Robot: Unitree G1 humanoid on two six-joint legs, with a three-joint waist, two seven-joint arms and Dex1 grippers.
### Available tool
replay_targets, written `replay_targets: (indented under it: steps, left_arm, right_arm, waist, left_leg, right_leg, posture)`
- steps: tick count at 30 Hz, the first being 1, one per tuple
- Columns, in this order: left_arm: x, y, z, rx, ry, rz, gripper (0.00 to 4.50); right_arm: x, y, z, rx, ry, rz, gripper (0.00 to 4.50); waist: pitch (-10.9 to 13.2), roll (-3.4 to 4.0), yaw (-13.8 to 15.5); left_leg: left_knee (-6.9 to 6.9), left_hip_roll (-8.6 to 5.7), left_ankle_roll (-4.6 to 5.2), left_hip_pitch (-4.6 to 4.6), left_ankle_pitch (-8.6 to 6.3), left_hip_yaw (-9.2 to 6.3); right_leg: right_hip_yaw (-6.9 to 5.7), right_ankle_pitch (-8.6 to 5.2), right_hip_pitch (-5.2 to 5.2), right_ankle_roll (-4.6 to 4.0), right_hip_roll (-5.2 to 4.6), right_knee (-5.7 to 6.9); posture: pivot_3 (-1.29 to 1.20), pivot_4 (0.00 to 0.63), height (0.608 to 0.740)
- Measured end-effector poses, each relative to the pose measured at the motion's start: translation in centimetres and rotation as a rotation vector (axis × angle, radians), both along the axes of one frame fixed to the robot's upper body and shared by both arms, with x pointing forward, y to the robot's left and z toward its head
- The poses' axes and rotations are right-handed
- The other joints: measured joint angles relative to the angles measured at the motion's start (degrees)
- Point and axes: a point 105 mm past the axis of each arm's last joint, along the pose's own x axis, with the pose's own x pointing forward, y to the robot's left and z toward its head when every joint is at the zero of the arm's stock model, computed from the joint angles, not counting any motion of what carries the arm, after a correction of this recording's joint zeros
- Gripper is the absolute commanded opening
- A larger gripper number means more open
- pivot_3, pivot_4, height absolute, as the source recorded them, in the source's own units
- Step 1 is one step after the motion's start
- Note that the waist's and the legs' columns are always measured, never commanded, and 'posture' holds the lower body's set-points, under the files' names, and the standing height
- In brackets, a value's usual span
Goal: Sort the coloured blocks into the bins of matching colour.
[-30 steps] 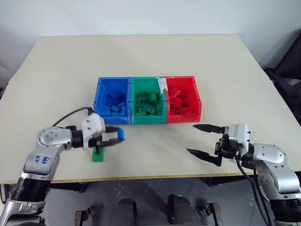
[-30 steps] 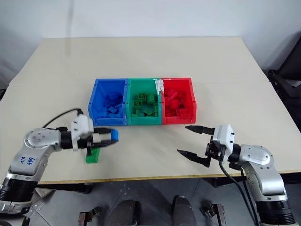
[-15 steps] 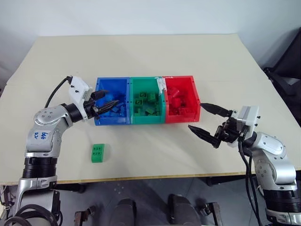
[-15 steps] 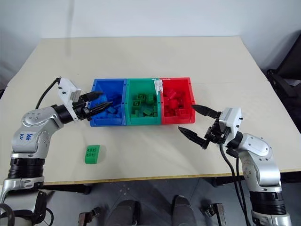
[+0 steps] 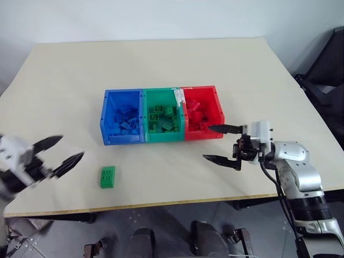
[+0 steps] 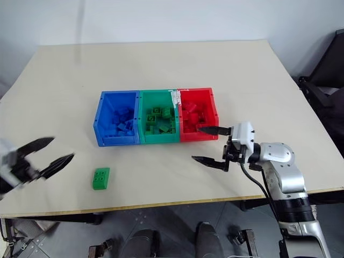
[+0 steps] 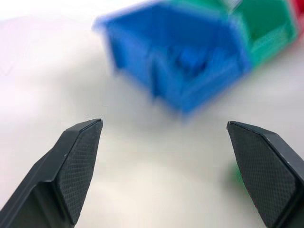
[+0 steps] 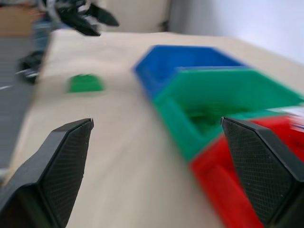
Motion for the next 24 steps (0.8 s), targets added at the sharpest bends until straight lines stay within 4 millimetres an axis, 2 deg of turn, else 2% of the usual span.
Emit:
replay_targets:
  steps: [3, 7, 9, 12, 14, 16, 20, 24]
  left_arm:
    - [-1.6, 1.1, -1.0, 0.012, 0.042, 0.023, 4.47]
    - [-2.3, 0.3, -1.8, 0.024, 0.094, -0.021, 4.47]
    - [-1.9, -0.9, -1.7, 0.037, 0.117, -0.056, 4.47]
    - [-1.1, -5.7, -1.7, 0.061, 0.174, -0.121, 4.47]
    - [-0.7, -7.5, -1.4, 0.028, 0.193, -0.044, 4.47]
    - [-0.3, -8.7, -1.3, -0.016, 0.223, 0.044, 4.47]
    - [0.0, -11.0, -2.5, -0.071, 0.319, 0.118, 4.47]
    - [1.0, -11.6, -4.1, -0.072, 0.404, 0.244, 4.47]
  right_arm:
    - [-0.7, 0.7, -0.6, -0.048, 0.017, 0.090, 4.50]
    - [-1.0, 0.9, -1.0, -0.069, 0.029, 0.134, 4.50]
    - [-1.0, 0.8, -1.0, -0.073, 0.031, 0.136, 4.50]
    - [-0.9, 0.6, -1.4, -0.074, 0.045, 0.125, 4.50]
    - [-1.0, 0.4, -1.7, -0.070, 0.057, 0.116, 4.50]
    - [-1.1, 0.2, -2.1, -0.069, 0.074, 0.110, 4.50]
    - [-1.0, 0.1, -2.3, -0.070, 0.083, 0.106, 4.50]
    - [-0.9, 0.0, -2.3, -0.077, 0.081, 0.106, 4.50]
  waist:
    - [0.00, -0.01, 0.86]
    - [-0.01, -0.01, 1.27]
    - [-0.01, -0.02, 1.04]
    - [-0.01, -0.02, 1.05]
    - [-0.01, -0.02, 1.04]
    - [-0.01, -0.02, 1.01]
    - [-0.01, -0.02, 1.03]
    - [-0.02, -0.02, 1.14]
  left_leg:
    - [0.02, -0.01, 0.04, 0.01, -0.03, -0.01]
    - [0.02, 0.00, 0.04, 0.00, -0.05, -0.02]
    - [0.02, 0.03, 0.00, 0.01, -0.07, -0.01]
    - [0.02, 0.02, 0.01, 0.00, -0.11, 0.00]
    - [0.01, 0.04, 0.00, 0.00, -0.14, -0.02]
    - [0.01, 0.07, -0.01, 0.01, -0.15, -0.02]
    - [0.03, 0.05, -0.04, 0.05, -0.12, 0.00]
    - [0.06, 0.00, -0.10, 0.05, -0.09, -0.02]
  right_leg:
    - [-0.01, 0.00, 0.02, 0.00, -0.01, -0.03]
    - [-0.02, 0.01, 0.02, -0.01, -0.01, -0.04]
    - [-0.02, 0.01, 0.00, -0.01, 0.03, -0.02]
    - [0.06, 0.01, 0.00, -0.01, 0.00, -0.01]
    - [0.06, 0.01, 0.00, -0.01, 0.02, -0.01]
    - [0.07, 0.01, -0.02, -0.02, 0.05, 0.00]
    - [0.10, 0.01, -0.01, -0.02, 0.07, 0.04]
    - [0.10, 0.01, 0.01, -0.02, 0.07, 0.07]
  posture:
    - [0.00, 0.150, 0.740]
    - [0.00, 0.150, 0.740]
    - [0.00, 0.150, 0.740]
    - [0.00, 0.150, 0.740]
    - [0.00, 0.150, 0.740]
    - [0.00, 0.150, 0.740]
    - [0.00, 0.150, 0.740]
    - [0.00, 0.150, 0.740]
